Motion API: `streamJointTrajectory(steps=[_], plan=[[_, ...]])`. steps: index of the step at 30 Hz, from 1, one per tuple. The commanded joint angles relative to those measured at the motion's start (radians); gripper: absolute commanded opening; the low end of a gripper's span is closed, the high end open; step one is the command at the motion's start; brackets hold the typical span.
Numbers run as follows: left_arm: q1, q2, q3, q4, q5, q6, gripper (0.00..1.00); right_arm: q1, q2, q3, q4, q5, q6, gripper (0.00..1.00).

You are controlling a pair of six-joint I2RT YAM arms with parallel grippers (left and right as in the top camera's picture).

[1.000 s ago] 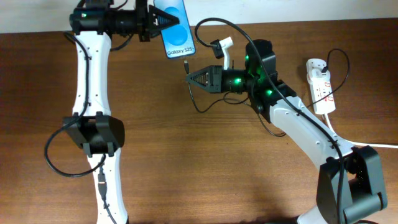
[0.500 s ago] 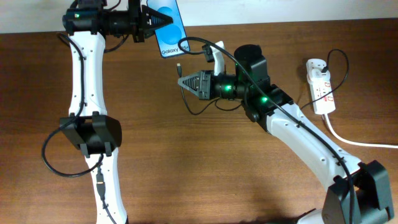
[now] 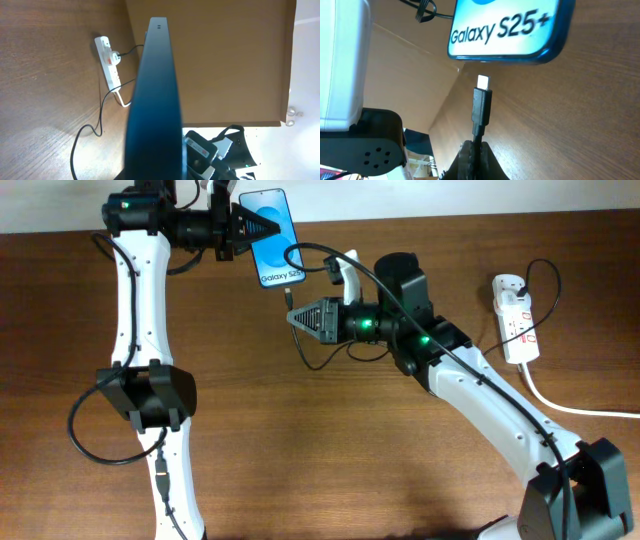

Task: Plug charger to phone and switch on socket
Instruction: 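Insert the USB-C plug upward into the phone's bottom port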

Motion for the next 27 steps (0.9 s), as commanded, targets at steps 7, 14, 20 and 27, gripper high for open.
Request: streamJointTrajectory(steps=[7,14,20,27], plan=[[-0.008,-0.018,0.019,-0.023,0.023,0.043,0.00,0.018,-0.032,0.025,0.003,0.002,-0.022,0.04],[-0.008,-0.018,0.019,-0.024,0.023,0.058,0.00,-0.010,-0.032,0.025,0.004,-0.004,-0.030,0.04],[-0.010,-0.018,0.019,-0.046,0.027,0.064,0.00,-0.010,-0.032,0.025,0.011,0.030,-0.030,0.04],[-0.011,-0.018,0.019,-0.047,0.050,0.065,0.00,-0.009,-0.032,0.025,0.010,0.036,-0.030,0.04]])
